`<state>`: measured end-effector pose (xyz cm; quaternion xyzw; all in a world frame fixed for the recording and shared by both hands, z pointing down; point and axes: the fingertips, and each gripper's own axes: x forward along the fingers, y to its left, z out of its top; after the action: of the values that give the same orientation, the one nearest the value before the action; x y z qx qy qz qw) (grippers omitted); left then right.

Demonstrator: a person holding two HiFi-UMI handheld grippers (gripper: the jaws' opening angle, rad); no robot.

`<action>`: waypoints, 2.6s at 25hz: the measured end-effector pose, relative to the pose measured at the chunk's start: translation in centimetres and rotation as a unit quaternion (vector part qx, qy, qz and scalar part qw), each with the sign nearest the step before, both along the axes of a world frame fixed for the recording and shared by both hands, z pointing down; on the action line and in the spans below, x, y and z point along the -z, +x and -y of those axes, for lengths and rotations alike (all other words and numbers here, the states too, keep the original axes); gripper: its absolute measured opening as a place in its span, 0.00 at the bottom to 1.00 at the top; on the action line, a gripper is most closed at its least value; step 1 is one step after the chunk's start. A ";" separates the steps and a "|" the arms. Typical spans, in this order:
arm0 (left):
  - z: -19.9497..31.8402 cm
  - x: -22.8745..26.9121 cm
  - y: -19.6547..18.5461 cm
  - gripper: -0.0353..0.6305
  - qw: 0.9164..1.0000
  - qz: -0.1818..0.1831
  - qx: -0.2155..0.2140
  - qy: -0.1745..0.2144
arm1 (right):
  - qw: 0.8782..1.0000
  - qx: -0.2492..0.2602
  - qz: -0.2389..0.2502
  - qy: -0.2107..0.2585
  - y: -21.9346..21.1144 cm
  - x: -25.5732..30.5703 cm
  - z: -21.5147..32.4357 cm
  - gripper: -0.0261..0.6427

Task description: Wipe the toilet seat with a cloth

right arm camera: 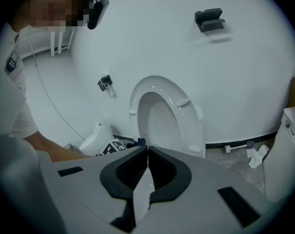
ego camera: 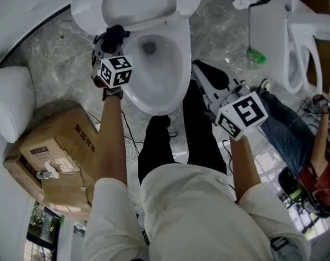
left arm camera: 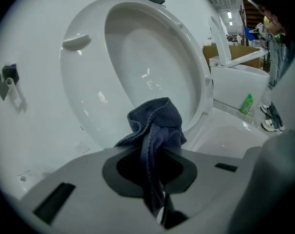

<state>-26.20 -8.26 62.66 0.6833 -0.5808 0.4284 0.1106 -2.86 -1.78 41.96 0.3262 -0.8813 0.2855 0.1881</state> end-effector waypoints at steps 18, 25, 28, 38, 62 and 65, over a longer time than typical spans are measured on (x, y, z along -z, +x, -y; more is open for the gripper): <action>0.5 3.0 -2.3 0.11 0.996 -0.034 0.074 -0.024 | 0.998 0.046 -0.015 0.026 0.7 5.2 5.0 0.08; 1.1 5.6 -3.8 0.11 0.994 -0.028 0.102 -0.022 | 0.997 0.077 -0.005 0.021 0.2 6.1 6.9 0.08; 1.6 7.1 -4.2 0.11 0.993 -0.029 0.110 -0.012 | 0.996 0.091 -0.005 0.022 -0.4 6.4 7.9 0.08; 3.1 11.8 -4.8 0.11 0.991 -0.035 0.124 0.039 | 0.994 0.101 -0.006 0.044 -0.9 8.2 10.0 0.08; 6.1 20.4 -3.3 0.11 0.981 -0.018 0.136 0.139 | 0.997 0.040 -0.004 0.061 1.0 11.5 8.5 0.08; 7.1 21.5 -2.9 0.11 0.979 -0.027 0.134 0.150 | 0.998 0.030 -0.004 0.063 1.7 11.7 8.7 0.08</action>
<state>-29.12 -15.36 41.20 0.6195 -0.7216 0.2989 0.0790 -1.17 -10.51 30.27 0.3115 -0.9062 0.2225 0.1794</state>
